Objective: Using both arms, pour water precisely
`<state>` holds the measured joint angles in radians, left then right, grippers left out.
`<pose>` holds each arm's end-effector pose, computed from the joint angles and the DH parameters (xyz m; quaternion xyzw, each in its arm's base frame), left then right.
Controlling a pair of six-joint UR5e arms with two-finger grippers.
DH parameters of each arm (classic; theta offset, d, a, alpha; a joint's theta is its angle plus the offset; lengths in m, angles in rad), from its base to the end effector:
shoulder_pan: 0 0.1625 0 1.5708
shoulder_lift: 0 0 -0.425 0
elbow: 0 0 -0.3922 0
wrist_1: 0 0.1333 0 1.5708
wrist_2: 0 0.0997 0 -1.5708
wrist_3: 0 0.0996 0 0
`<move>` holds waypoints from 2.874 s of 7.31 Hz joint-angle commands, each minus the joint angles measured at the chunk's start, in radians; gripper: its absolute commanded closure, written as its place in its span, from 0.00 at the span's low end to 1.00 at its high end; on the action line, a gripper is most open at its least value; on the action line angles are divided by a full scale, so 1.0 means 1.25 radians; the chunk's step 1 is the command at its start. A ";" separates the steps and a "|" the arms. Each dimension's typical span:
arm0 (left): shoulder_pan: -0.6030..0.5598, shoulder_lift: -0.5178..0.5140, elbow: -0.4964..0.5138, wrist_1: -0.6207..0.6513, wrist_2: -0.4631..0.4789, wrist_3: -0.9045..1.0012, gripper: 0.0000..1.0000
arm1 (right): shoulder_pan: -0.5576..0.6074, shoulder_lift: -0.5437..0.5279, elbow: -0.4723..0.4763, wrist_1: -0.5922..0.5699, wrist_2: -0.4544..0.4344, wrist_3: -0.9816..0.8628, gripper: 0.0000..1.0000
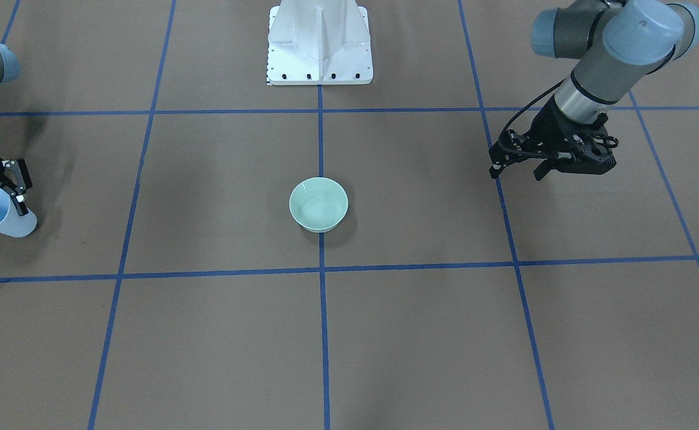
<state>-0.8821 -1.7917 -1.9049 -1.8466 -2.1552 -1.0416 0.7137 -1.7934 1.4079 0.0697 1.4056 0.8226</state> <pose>0.2922 -0.4783 0.3529 0.0500 0.4651 -0.0394 0.8830 -0.1998 -0.3710 0.6602 0.4403 -0.3911 0.0345 0.8075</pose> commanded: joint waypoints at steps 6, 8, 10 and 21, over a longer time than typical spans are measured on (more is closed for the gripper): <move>0.000 0.001 -0.001 0.000 0.000 0.000 0.00 | -0.018 -0.004 -0.002 0.003 -0.003 0.002 0.01; -0.001 0.001 -0.005 0.001 0.000 -0.001 0.00 | -0.016 -0.021 0.011 0.004 -0.003 0.002 0.01; -0.001 0.001 -0.009 0.000 0.000 -0.021 0.00 | -0.018 -0.032 0.016 0.012 -0.002 0.005 0.01; 0.001 0.005 -0.010 0.000 0.000 -0.041 0.00 | 0.195 -0.108 0.019 0.071 0.301 0.008 0.01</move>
<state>-0.8808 -1.7843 -1.9198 -1.8469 -2.1552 -1.0927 0.8064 -1.9726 1.4311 0.2292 1.6166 0.8350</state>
